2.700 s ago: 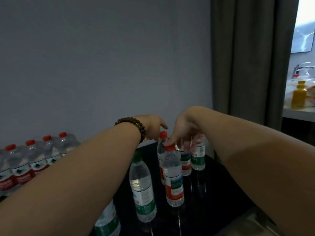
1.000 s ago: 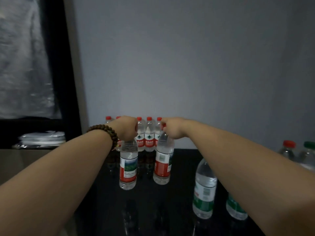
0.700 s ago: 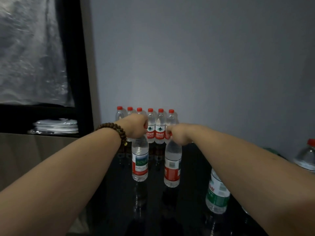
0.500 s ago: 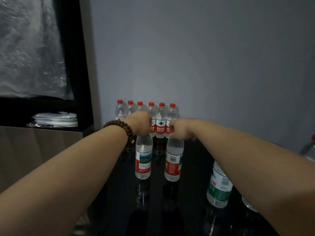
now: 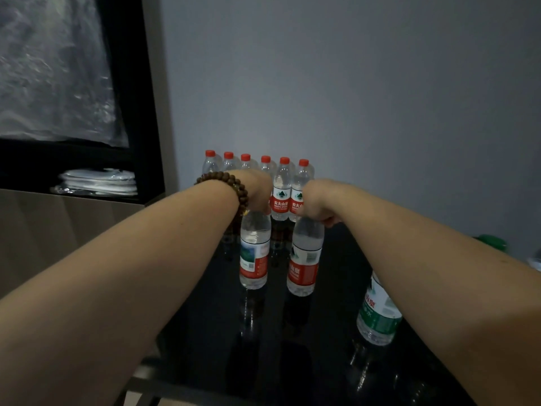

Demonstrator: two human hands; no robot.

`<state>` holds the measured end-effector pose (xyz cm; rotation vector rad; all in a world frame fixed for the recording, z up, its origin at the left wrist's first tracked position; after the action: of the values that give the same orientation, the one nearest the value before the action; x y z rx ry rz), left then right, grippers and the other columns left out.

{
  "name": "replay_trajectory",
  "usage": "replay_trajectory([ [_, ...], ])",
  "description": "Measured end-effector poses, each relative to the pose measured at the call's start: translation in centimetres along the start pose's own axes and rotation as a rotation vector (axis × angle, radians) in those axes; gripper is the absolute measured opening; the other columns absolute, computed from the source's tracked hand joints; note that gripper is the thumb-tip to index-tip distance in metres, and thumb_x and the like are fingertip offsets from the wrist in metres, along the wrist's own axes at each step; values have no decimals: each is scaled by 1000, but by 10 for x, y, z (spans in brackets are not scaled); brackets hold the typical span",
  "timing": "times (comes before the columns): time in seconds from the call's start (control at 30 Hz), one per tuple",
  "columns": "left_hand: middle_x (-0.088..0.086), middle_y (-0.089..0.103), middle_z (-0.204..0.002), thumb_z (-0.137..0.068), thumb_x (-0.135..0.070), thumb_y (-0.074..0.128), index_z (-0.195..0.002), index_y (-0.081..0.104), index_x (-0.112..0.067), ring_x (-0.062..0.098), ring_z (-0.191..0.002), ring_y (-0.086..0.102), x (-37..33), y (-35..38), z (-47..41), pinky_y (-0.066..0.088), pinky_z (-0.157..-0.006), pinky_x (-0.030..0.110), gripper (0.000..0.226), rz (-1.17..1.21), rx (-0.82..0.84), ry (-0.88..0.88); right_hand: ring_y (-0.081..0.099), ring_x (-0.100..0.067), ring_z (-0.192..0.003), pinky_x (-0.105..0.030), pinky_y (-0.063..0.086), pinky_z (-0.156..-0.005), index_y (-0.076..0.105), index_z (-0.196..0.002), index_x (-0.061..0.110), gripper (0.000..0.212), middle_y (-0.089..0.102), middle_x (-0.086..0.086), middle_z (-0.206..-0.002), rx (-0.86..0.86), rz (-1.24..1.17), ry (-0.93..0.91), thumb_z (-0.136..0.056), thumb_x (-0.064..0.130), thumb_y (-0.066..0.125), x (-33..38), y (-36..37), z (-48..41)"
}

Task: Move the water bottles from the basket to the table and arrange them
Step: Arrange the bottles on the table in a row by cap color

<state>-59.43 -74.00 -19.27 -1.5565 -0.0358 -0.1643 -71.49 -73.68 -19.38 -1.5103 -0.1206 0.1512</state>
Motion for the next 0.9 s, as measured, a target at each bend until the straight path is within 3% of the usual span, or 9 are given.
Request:
replay_trajectory([
  [0.13, 2, 64, -124, -93, -15, 71, -129, 65, -17, 20, -110, 62, -6, -1, -5, 53, -97, 33, 36, 96, 17, 73, 65, -26, -108, -37, 54, -101, 56, -134, 4, 34, 61, -13, -114, 29, 56, -42, -104, 18, 60, -6, 1, 3],
  [0.27, -4, 61, -118, -90, -2, 68, -118, 70, -23, 15, -101, 59, -12, -1, -9, 53, -90, 30, 35, 197, -4, 101, 63, -24, -99, -33, 56, -94, 57, -132, 4, 30, 56, -8, -94, 32, 50, -63, -103, 13, 60, -11, 3, -1],
  [0.37, -2, 61, -120, -90, 3, 65, -116, 71, -21, 14, -97, 57, -13, -1, -9, 50, -86, 29, 35, 213, -8, 100, 64, -25, -105, -35, 56, -97, 56, -133, 4, 31, 57, -9, -102, 29, 61, -79, -103, 12, 60, -10, 5, -3],
  [0.5, -2, 57, -137, -91, 5, 60, -113, 72, -26, 21, -123, 55, -14, 3, -8, 49, -106, 40, 40, 265, 12, 95, 65, -26, -113, -36, 55, -101, 57, -135, 4, 35, 61, -14, -126, 23, 77, -88, -101, 8, 61, -8, 7, -3],
  [0.6, -2, 58, -125, -91, 6, 59, -110, 72, -25, 18, -110, 53, -17, 5, -7, 51, -106, 42, 39, 290, 11, 85, 64, -25, -110, -35, 55, -99, 58, -134, 5, 35, 61, -14, -124, 12, 95, -88, -99, 6, 62, -8, 7, -1],
  [0.73, -3, 59, -116, -89, 6, 58, -106, 71, -21, 17, -109, 54, -21, 4, -4, 51, -104, 39, 35, 330, 2, 83, 61, -23, -99, -33, 55, -92, 58, -132, 6, 38, 61, -12, -115, -9, 110, -62, -95, 7, 67, -8, 8, 0],
  [0.9, 1, 65, -98, -95, -3, 58, -85, 64, -19, 11, -88, 59, -33, 8, -2, 51, -84, 29, 20, 400, -94, 89, 62, -20, -95, -28, 53, -81, 60, -130, 9, 38, 61, -7, -104, -45, 123, -56, -93, 8, 70, -10, 9, 3],
])
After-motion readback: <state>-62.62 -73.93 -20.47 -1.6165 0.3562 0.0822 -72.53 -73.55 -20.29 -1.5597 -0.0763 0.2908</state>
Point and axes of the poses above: each hand's wrist, its own z-axis away from the middle knuckle, its own y-axis out of the palm, x = y × z, the point moved 7 cm from there along -z, towards the middle knuckle
